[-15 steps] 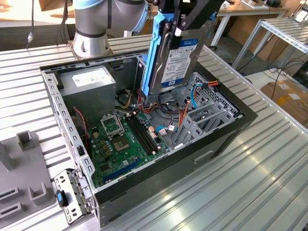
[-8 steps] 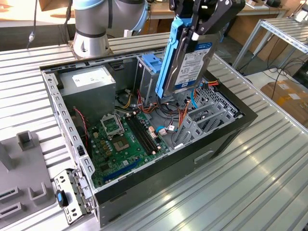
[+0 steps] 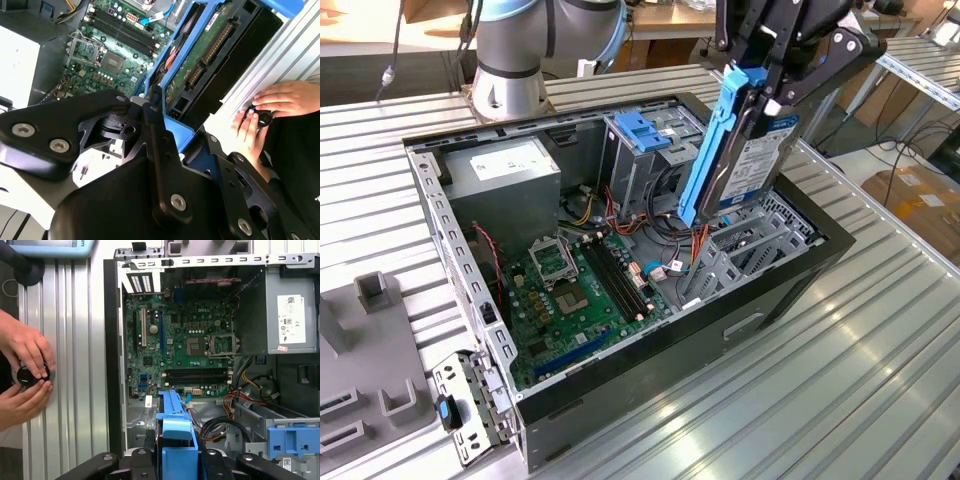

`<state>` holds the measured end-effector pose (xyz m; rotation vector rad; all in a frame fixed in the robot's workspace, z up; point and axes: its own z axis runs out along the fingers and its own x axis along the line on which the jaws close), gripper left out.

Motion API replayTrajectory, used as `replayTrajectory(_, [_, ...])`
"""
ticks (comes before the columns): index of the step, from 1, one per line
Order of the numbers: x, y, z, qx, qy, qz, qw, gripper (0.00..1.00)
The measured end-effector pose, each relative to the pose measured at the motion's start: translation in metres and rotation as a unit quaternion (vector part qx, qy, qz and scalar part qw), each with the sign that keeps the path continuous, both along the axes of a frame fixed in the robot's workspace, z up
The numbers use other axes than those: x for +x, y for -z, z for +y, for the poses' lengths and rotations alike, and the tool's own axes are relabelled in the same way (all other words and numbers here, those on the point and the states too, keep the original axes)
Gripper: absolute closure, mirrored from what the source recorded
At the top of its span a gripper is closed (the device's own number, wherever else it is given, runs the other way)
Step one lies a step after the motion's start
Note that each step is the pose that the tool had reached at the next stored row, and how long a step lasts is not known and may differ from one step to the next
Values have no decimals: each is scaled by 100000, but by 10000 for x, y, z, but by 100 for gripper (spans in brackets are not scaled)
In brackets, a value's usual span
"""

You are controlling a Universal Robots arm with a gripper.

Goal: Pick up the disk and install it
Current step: 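Insert the disk into the insertion slot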

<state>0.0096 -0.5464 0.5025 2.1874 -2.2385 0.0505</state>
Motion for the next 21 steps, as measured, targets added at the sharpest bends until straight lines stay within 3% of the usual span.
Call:
replayTrajectory(8, [308, 57, -12, -142, -1, 2, 100000, 64])
replayTrajectory(10, [422, 100, -12, -213, -12, 3, 100000, 64])
replayTrajectory(13, [483, 161, -12, -276, -84, 3, 100000, 64])
replayTrajectory(21, [556, 304, -12, -311, -433, 46, 99999, 64])
